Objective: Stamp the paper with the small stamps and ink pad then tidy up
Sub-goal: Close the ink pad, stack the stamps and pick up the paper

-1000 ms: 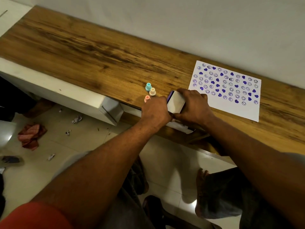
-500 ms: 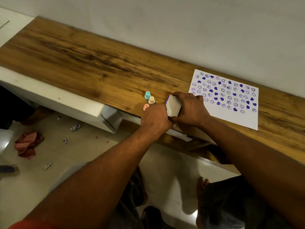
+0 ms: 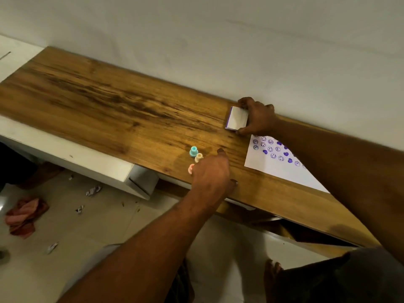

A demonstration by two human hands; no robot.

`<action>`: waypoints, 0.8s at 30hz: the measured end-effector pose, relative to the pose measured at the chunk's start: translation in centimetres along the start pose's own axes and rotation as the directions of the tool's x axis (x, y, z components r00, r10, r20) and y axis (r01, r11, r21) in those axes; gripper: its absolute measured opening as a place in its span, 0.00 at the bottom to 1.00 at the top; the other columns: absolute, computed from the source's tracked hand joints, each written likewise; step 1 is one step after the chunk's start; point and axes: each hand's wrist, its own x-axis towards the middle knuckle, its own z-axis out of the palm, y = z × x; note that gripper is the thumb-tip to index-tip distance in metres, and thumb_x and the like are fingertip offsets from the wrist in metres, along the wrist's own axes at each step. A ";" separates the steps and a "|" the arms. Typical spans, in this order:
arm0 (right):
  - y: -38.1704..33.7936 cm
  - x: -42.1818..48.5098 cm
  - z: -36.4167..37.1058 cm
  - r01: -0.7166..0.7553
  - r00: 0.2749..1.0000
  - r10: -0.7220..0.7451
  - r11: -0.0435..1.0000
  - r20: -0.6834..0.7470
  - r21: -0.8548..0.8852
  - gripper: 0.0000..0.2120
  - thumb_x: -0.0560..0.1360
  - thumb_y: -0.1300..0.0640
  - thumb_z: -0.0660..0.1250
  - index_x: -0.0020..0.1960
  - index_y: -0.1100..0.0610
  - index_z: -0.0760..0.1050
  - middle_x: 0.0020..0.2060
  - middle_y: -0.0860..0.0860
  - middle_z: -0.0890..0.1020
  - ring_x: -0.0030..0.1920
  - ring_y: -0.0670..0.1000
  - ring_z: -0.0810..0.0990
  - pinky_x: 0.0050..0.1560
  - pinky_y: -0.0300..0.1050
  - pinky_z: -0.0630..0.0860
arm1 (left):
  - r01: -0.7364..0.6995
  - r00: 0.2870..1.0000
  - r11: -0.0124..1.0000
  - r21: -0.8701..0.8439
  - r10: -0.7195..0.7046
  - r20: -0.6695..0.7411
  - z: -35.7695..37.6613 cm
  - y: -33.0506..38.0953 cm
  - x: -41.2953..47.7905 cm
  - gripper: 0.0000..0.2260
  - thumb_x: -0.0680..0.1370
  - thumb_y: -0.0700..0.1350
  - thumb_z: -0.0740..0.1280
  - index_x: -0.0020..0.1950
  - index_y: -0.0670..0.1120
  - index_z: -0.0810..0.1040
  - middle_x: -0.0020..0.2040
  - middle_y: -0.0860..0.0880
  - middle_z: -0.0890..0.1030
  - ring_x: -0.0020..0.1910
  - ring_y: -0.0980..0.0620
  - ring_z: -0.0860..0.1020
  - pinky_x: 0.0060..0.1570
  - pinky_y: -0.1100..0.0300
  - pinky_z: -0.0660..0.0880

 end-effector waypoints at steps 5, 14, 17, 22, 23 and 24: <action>1.3 0.7 0.6 -0.012 1.000 0.012 0.999 -0.002 0.032 0.50 0.62 0.40 0.82 0.76 0.52 0.62 0.68 0.52 0.76 0.67 0.57 0.75 0.67 0.58 0.65 | -0.022 1.000 1.000 0.021 0.022 -0.009 -0.3 0.6 0.3 0.34 0.77 0.58 0.75 0.77 0.47 0.67 0.64 0.46 0.79 0.63 0.45 0.78 0.57 0.50 0.76; 2.2 1.1 0.7 -0.006 1.000 0.005 0.997 0.003 0.076 0.53 0.63 0.40 0.83 0.78 0.52 0.59 0.72 0.52 0.74 0.70 0.57 0.74 0.69 0.59 0.64 | -0.044 0.999 0.999 0.031 0.044 0.003 -0.1 1.0 0.7 0.31 0.78 0.56 0.75 0.76 0.47 0.68 0.62 0.46 0.79 0.60 0.46 0.78 0.53 0.52 0.76; 2.6 1.0 0.6 -0.007 1.000 0.006 0.996 0.015 0.094 0.54 0.63 0.42 0.83 0.79 0.52 0.58 0.73 0.52 0.74 0.70 0.57 0.73 0.69 0.59 0.64 | -0.042 0.999 0.999 0.033 0.042 0.006 0.1 0.7 0.7 0.28 0.78 0.55 0.75 0.73 0.47 0.71 0.62 0.46 0.80 0.60 0.46 0.78 0.55 0.51 0.76; 2.7 1.0 0.8 -0.020 1.000 0.018 0.993 0.012 0.118 0.55 0.62 0.41 0.84 0.79 0.51 0.56 0.73 0.52 0.73 0.71 0.57 0.72 0.70 0.61 0.64 | -0.036 0.999 0.999 0.002 0.036 -0.017 0.3 0.2 0.6 0.31 0.78 0.56 0.74 0.76 0.47 0.67 0.64 0.46 0.78 0.63 0.46 0.77 0.57 0.50 0.75; 2.7 1.0 0.9 -0.023 1.000 0.021 0.993 0.013 0.120 0.55 0.62 0.41 0.84 0.79 0.51 0.57 0.73 0.52 0.73 0.71 0.57 0.72 0.70 0.61 0.64 | -0.037 0.999 0.999 0.002 0.037 -0.014 0.3 0.2 0.6 0.31 0.79 0.56 0.74 0.76 0.48 0.67 0.64 0.46 0.78 0.63 0.46 0.77 0.56 0.50 0.76; 2.7 1.0 0.9 -0.024 1.000 0.022 0.993 0.019 0.116 0.56 0.62 0.40 0.84 0.80 0.51 0.57 0.73 0.52 0.73 0.71 0.57 0.72 0.70 0.61 0.65 | -0.038 0.999 0.999 0.000 0.038 -0.007 0.4 0.1 0.7 0.31 0.79 0.56 0.74 0.76 0.48 0.66 0.64 0.46 0.78 0.62 0.46 0.77 0.56 0.50 0.76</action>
